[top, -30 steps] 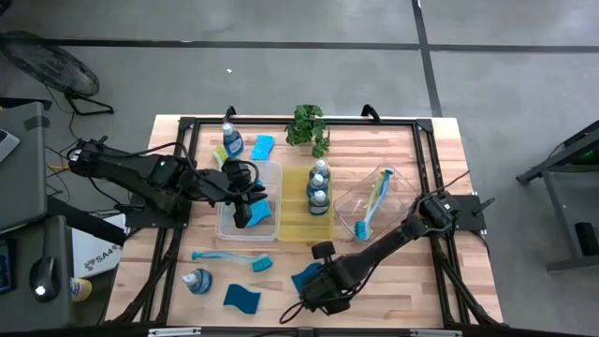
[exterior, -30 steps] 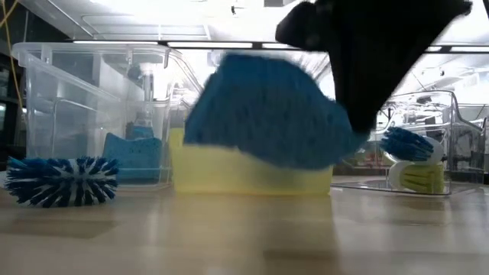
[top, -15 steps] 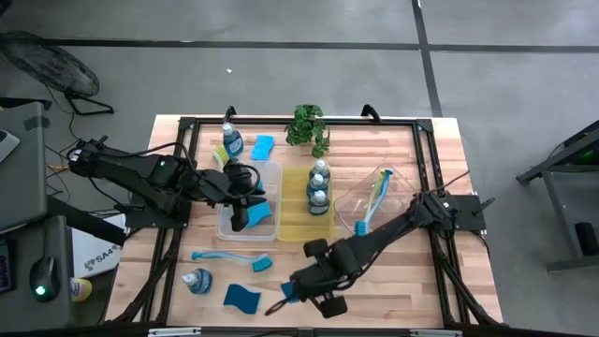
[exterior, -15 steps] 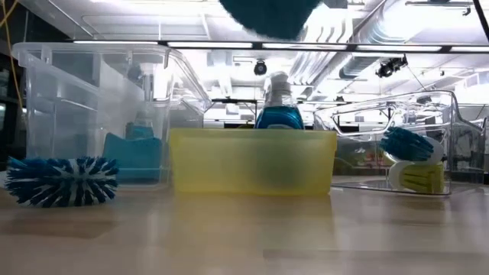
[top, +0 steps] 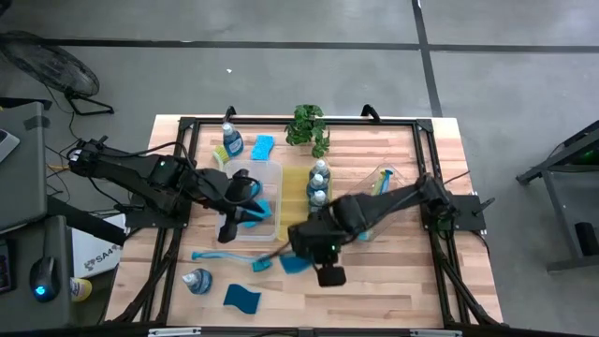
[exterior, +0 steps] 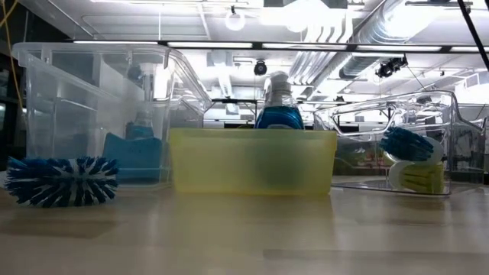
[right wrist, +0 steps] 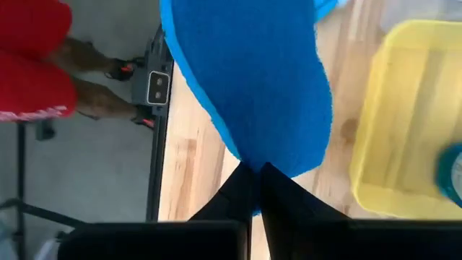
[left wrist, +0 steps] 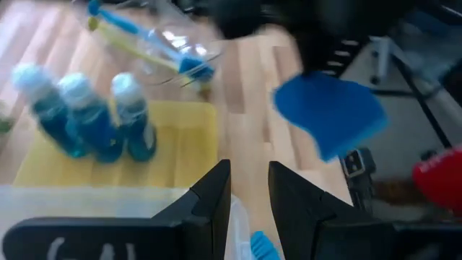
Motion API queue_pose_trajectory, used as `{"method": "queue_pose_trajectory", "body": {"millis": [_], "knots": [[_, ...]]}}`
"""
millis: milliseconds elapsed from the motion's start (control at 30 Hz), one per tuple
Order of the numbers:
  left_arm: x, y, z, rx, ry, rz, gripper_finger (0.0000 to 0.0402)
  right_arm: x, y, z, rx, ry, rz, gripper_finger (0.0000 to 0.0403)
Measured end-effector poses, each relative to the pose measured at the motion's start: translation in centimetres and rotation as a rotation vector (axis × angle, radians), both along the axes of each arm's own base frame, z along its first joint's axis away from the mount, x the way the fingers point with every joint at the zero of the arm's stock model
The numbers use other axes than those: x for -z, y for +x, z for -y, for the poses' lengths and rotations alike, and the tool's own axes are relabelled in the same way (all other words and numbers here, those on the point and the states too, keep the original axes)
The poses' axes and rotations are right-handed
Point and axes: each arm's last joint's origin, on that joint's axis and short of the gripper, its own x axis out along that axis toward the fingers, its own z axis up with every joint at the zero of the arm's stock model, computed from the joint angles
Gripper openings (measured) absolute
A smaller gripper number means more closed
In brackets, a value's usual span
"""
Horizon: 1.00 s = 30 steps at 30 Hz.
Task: Pick & Place Kitchen Sink Supplies
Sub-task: Put the blue sponge into the white bin
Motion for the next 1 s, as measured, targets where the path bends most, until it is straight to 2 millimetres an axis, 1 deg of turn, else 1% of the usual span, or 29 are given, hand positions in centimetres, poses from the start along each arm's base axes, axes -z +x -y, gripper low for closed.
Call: {"method": "queue_pose_trajectory", "body": {"millis": [100,233,367,467,600,667,800,1000], "knots": [[0.0,0.0,0.1,0.087,0.063,0.017,0.0092,-0.7,0.1,1.6,0.022,0.04,0.007,0.0005],[0.0,0.0,0.2,0.152,0.135,0.035,0.0092,-1.6,0.1,3.6,0.041,0.093,0.018,0.0006],[0.0,0.1,0.2,0.181,0.179,0.051,0.0092,-2.0,0.3,5.5,0.081,0.108,0.022,0.001],[0.0,0.6,0.3,0.189,0.224,0.083,0.0092,-2.1,0.5,6.8,0.109,0.119,0.032,0.0008],[0.3,1.5,0.5,0.21,0.28,0.099,0.0092,-2.2,0.8,8.4,0.14,0.116,0.041,0.0006],[0.8,1.7,0.5,0.204,0.31,0.067,0.0092,-2.2,0.9,9.2,0.158,0.116,0.043,0.0007],[1.4,2.3,0.6,0.18,0.345,0.036,0.0092,-2.6,0.8,10.0,0.166,0.115,0.067,0.001],[1.8,3.2,0.7,0.155,0.362,0.039,0.0092,-3.1,0.7,10.5,0.162,0.116,0.101,0.001]]}}
